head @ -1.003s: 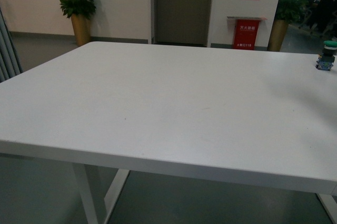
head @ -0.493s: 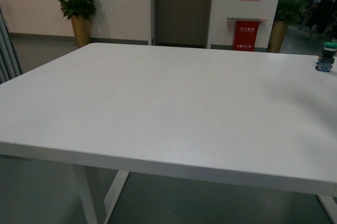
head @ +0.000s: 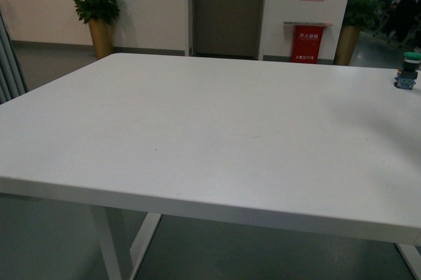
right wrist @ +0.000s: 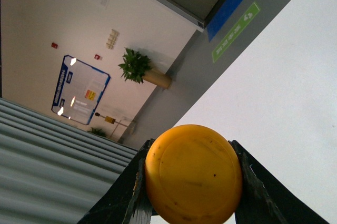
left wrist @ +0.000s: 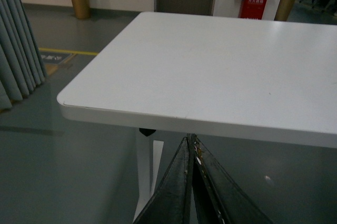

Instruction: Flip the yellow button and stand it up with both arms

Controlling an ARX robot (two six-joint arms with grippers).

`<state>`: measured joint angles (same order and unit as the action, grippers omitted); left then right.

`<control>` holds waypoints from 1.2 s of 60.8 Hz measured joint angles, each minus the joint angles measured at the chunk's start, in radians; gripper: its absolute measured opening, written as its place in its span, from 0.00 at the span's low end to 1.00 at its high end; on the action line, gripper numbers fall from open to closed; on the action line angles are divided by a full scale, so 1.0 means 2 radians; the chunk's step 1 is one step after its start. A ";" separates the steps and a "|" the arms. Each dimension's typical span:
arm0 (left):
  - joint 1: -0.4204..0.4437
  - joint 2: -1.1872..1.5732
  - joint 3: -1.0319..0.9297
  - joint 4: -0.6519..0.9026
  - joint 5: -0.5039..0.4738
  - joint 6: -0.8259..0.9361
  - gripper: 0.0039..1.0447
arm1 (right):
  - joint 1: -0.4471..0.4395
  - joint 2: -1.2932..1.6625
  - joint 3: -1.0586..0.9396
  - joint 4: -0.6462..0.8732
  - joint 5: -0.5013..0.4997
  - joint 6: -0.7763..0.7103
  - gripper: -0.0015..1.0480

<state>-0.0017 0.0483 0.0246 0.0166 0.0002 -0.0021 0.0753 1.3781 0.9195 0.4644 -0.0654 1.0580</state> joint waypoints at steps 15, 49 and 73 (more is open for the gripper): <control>0.000 -0.022 0.000 -0.008 0.000 0.000 0.04 | 0.000 -0.002 0.000 -0.002 0.000 -0.001 0.33; 0.000 -0.022 0.000 -0.008 0.000 0.000 0.88 | -0.023 0.130 0.177 -0.077 0.071 -0.360 0.33; 0.000 -0.022 0.000 -0.008 0.000 0.000 0.94 | -0.106 0.259 0.344 -0.217 0.018 -0.578 0.33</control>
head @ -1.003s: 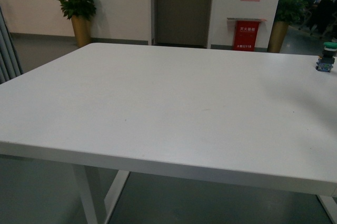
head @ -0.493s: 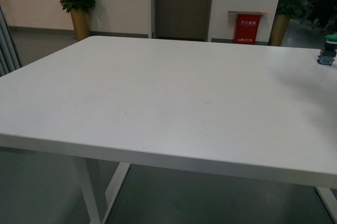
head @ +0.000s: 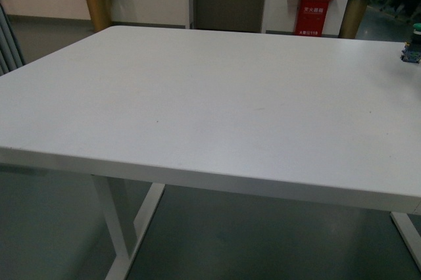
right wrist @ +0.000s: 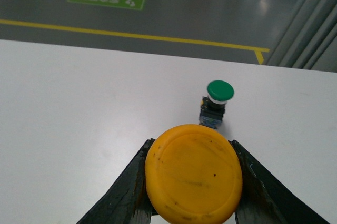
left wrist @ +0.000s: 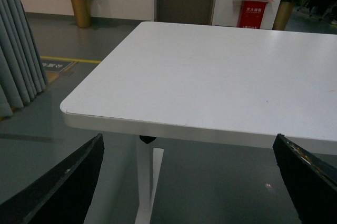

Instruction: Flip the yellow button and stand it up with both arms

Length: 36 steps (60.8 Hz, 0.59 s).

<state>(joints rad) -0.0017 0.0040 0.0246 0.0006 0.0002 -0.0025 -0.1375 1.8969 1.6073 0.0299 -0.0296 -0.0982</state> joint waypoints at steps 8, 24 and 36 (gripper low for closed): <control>0.000 0.000 0.000 0.000 0.000 0.000 0.94 | -0.014 0.027 0.021 -0.009 0.005 -0.015 0.33; 0.000 0.000 0.000 0.000 0.000 0.000 0.94 | -0.024 0.076 0.029 0.009 -0.003 -0.062 0.33; 0.000 0.000 0.000 0.000 0.000 0.000 0.94 | -0.031 0.095 0.030 0.020 -0.012 -0.089 0.33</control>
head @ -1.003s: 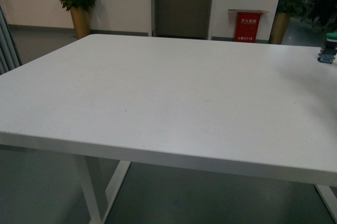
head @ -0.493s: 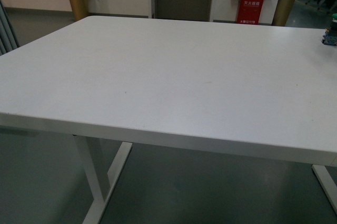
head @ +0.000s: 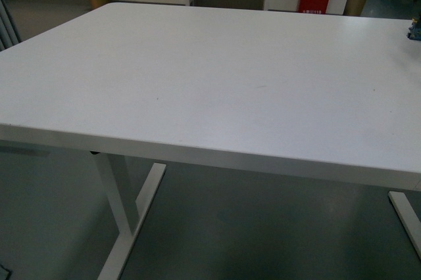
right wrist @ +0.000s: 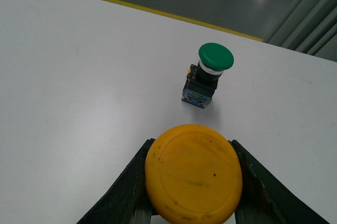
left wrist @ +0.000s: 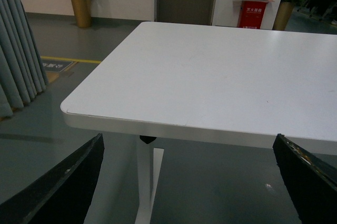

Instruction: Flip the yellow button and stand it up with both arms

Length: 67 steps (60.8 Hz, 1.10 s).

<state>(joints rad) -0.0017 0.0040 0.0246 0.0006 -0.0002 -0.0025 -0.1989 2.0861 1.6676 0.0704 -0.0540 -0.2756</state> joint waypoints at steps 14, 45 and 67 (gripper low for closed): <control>0.000 0.000 0.000 0.000 0.000 0.000 0.94 | -0.010 0.032 0.031 -0.012 0.004 -0.016 0.33; 0.000 0.000 0.000 0.000 0.000 0.000 0.94 | -0.022 0.056 0.073 -0.094 0.015 0.014 0.33; 0.000 0.000 0.000 0.000 0.000 0.000 0.94 | -0.022 0.064 0.075 -0.111 0.032 0.028 0.33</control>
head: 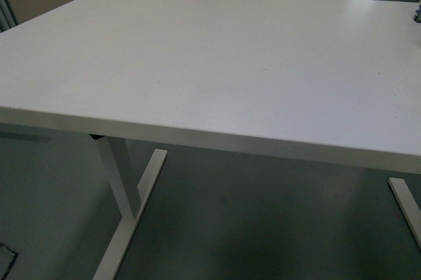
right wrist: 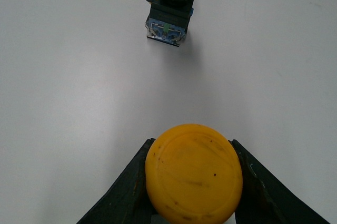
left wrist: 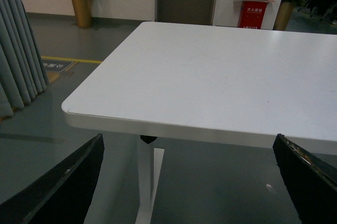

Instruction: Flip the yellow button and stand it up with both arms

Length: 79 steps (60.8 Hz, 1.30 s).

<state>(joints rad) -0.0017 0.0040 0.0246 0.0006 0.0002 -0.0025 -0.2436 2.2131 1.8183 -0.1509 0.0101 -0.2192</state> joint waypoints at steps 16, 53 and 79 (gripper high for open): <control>0.000 0.000 0.000 0.000 0.000 0.000 0.94 | 0.000 0.002 0.004 -0.010 0.007 0.012 0.33; 0.000 0.000 0.000 0.000 0.000 0.000 0.94 | -0.006 0.000 -0.001 -0.003 -0.012 0.017 0.93; 0.000 0.000 0.000 0.000 0.000 0.000 0.94 | -0.008 -0.117 -0.054 -0.040 -0.084 0.052 0.93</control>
<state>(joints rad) -0.0017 0.0040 0.0246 0.0006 0.0002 -0.0025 -0.2604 1.9789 1.7107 -0.2317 -0.1570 -0.1143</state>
